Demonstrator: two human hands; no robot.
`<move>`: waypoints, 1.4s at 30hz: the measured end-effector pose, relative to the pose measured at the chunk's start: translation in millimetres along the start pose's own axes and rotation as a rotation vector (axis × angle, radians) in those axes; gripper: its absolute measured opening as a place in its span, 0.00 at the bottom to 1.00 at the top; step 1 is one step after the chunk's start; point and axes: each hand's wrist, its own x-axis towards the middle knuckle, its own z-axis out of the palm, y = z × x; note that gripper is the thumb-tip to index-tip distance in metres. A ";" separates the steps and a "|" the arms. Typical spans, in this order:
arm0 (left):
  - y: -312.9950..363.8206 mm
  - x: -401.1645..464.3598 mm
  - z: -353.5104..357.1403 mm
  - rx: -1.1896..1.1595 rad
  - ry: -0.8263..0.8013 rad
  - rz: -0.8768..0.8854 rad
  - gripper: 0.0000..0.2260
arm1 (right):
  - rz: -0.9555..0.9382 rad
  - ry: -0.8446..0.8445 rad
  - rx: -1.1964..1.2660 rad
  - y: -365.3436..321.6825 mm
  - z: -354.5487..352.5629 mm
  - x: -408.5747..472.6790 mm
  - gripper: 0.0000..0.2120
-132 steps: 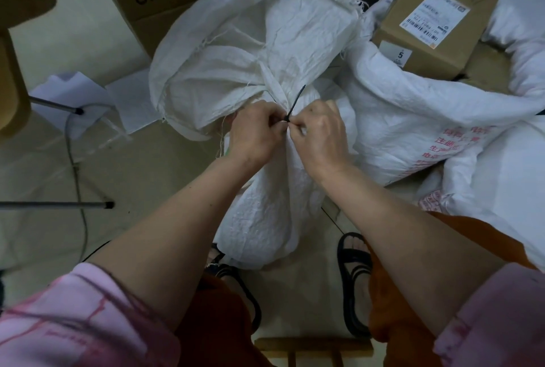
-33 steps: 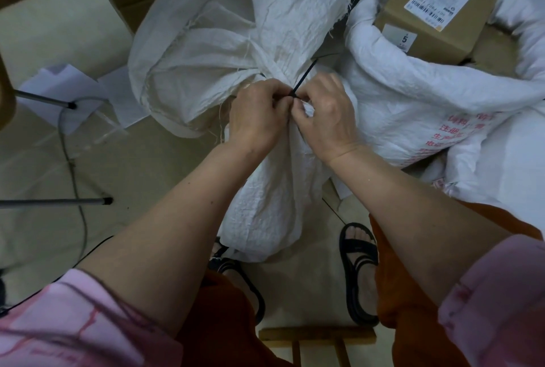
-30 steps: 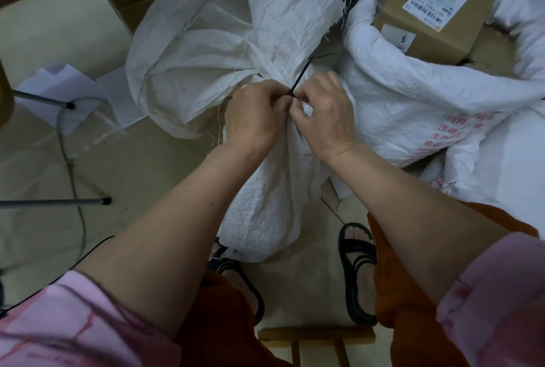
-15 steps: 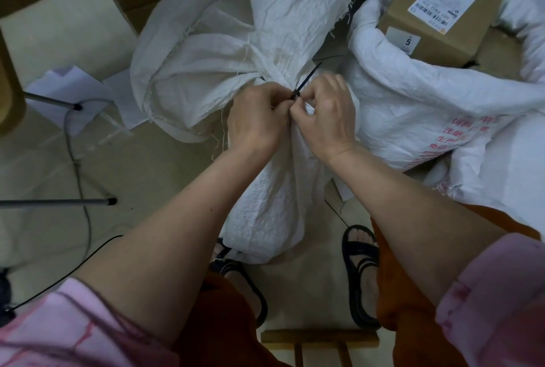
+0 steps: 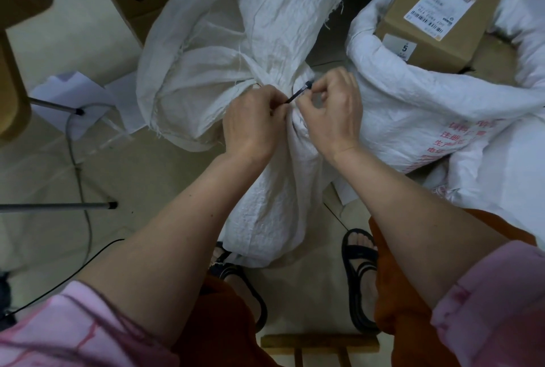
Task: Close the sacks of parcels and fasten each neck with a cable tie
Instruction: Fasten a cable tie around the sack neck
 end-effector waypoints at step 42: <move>180.8 -129.9 -39.8 -0.728 -0.417 -0.025 0.09 | 0.403 0.111 0.559 -43.8 -253.5 -26.2 0.07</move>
